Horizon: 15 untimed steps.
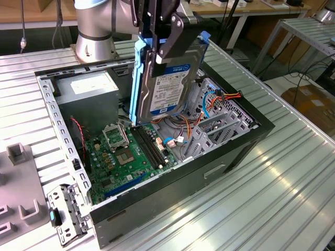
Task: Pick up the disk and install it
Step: 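Insert the disk into the insertion slot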
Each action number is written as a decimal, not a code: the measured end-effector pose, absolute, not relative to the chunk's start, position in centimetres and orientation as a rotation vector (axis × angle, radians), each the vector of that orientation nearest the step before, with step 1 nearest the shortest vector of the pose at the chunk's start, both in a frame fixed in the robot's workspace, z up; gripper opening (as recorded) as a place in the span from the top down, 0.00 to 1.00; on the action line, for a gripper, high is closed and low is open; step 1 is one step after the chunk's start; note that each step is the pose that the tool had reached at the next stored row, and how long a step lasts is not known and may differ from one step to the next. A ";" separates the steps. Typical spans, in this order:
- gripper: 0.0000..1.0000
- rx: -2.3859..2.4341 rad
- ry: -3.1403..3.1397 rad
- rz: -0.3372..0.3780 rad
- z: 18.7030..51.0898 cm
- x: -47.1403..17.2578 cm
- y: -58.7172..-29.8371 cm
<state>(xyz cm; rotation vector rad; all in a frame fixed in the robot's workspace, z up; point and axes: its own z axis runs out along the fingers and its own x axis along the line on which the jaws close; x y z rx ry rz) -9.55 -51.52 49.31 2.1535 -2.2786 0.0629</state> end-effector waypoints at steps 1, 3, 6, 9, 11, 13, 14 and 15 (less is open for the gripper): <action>0.63 2.154 -2.279 0.063 49.3 -9.2 -51.5; 0.63 2.154 -2.279 0.063 49.3 -8.4 -51.5; 0.63 2.154 -2.279 0.063 49.3 -7.0 -51.5; 0.63 2.154 -2.279 0.063 49.3 -5.1 -51.5; 0.63 2.153 -2.278 0.063 49.3 -4.4 -51.8; 0.63 2.154 -2.279 0.063 49.2 -4.2 -52.6; 0.63 2.154 -2.279 0.063 49.2 -4.2 -53.0; 0.63 2.154 -2.279 0.063 49.2 -4.2 -53.3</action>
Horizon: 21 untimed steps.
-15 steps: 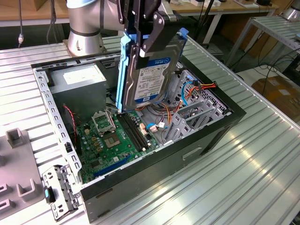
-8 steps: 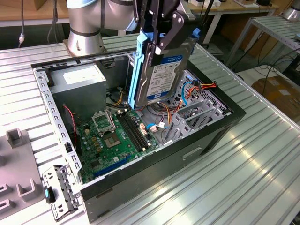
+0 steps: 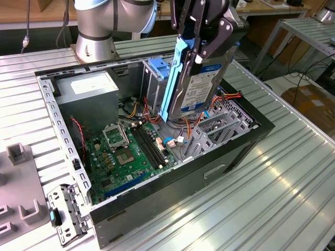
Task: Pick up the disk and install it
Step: 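Insert the disk into the insertion slot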
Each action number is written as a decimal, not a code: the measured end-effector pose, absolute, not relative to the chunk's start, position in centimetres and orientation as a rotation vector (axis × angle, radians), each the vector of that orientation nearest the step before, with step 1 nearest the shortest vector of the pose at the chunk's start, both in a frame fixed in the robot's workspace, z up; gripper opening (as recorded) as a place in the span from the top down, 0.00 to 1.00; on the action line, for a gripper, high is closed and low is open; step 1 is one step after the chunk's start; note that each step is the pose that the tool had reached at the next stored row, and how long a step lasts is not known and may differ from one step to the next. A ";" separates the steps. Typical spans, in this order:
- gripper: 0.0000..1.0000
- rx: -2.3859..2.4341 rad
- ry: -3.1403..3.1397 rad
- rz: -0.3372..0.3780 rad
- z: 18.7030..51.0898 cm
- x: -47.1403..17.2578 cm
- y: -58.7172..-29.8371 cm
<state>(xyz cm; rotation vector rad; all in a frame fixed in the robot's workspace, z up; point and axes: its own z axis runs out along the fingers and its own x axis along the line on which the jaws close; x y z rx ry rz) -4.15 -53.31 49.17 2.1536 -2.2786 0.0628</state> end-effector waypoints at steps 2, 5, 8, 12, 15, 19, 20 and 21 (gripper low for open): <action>0.63 2.154 -2.279 0.063 49.1 -4.1 -54.0; 0.63 2.155 -2.280 0.066 48.9 -3.8 -54.8; 0.63 2.165 -2.292 0.090 48.7 -3.3 -54.8; 0.63 2.166 -2.292 0.090 48.4 -1.2 -54.8; 0.63 2.181 -2.277 0.090 48.3 0.1 -54.8; 0.63 2.188 -2.271 0.090 48.2 0.6 -55.0; 0.63 2.188 -2.271 0.090 48.2 0.7 -55.2; 0.63 2.188 -2.271 0.090 48.2 0.8 -55.3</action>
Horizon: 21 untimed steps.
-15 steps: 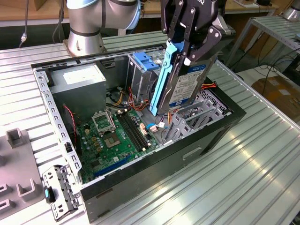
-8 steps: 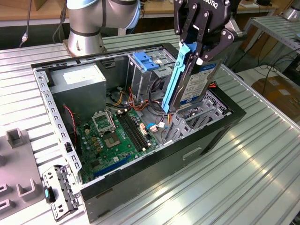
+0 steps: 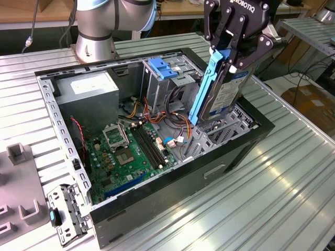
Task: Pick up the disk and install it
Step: 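Insert the disk into the insertion slot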
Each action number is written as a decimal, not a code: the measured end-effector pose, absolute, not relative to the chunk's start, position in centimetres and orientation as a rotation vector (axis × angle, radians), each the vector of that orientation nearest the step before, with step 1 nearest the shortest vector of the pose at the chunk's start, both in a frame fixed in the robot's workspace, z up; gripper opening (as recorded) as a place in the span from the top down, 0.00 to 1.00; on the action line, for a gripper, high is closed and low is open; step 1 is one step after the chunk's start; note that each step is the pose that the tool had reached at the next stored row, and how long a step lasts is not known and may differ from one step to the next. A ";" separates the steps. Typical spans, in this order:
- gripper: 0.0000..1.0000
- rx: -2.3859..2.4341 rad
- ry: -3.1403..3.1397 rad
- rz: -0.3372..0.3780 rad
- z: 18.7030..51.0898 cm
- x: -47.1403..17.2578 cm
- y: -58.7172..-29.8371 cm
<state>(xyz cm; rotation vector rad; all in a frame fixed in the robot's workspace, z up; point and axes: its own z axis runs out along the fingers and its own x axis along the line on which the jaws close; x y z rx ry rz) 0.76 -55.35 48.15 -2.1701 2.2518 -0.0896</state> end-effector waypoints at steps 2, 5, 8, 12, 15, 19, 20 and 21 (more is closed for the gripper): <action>0.63 -2.170 2.252 -0.090 48.1 0.8 -55.5; 0.63 -2.170 2.252 -0.089 48.1 1.2 -55.8; 0.63 -2.170 2.252 -0.090 48.0 2.0 -55.8; 0.63 -2.170 2.252 -0.090 47.8 3.0 -55.8; 0.63 -2.170 2.252 -0.090 47.5 3.7 -55.8; 0.63 -2.170 2.252 -0.090 47.2 3.9 -55.8; 0.63 -2.170 2.252 -0.090 47.1 3.9 -55.8; 0.63 -2.170 2.252 -0.089 47.1 4.0 -55.9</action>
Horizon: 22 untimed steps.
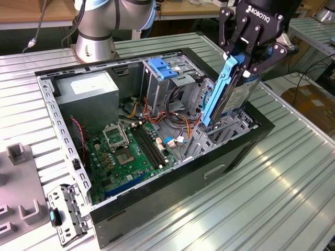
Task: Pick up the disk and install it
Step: 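Insert the disk into the insertion slot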
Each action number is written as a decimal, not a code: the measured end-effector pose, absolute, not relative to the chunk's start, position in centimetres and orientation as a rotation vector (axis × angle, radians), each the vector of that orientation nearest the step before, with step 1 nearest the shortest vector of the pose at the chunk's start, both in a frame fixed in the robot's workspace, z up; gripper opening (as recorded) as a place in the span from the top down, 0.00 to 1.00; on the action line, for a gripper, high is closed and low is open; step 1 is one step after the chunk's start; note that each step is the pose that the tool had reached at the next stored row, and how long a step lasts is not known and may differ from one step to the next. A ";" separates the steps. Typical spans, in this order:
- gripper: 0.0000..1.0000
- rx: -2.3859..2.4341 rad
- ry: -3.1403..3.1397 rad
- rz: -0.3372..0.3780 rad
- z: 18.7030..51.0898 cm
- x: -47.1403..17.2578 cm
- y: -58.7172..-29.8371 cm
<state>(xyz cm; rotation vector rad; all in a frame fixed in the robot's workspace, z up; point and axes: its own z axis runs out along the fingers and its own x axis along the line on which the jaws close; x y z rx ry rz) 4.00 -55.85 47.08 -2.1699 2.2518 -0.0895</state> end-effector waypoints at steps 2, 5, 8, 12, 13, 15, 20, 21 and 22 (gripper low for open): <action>0.63 -2.170 2.252 -0.089 46.9 4.3 -55.8; 0.63 -2.169 2.252 -0.089 46.6 4.4 -55.8; 0.63 -2.171 2.248 -0.086 46.4 4.5 -55.8; 0.63 -2.195 2.222 -0.084 46.1 4.5 -55.8; 0.63 -2.188 2.229 -0.084 46.0 4.5 -55.8; 0.63 -2.175 2.242 -0.084 45.9 4.5 -55.7; 0.63 -2.167 2.253 -0.083 45.7 4.6 -55.4; 0.63 -2.168 2.253 -0.083 45.6 4.6 -55.2; 0.63 -2.167 2.254 -0.081 45.4 4.6 -55.2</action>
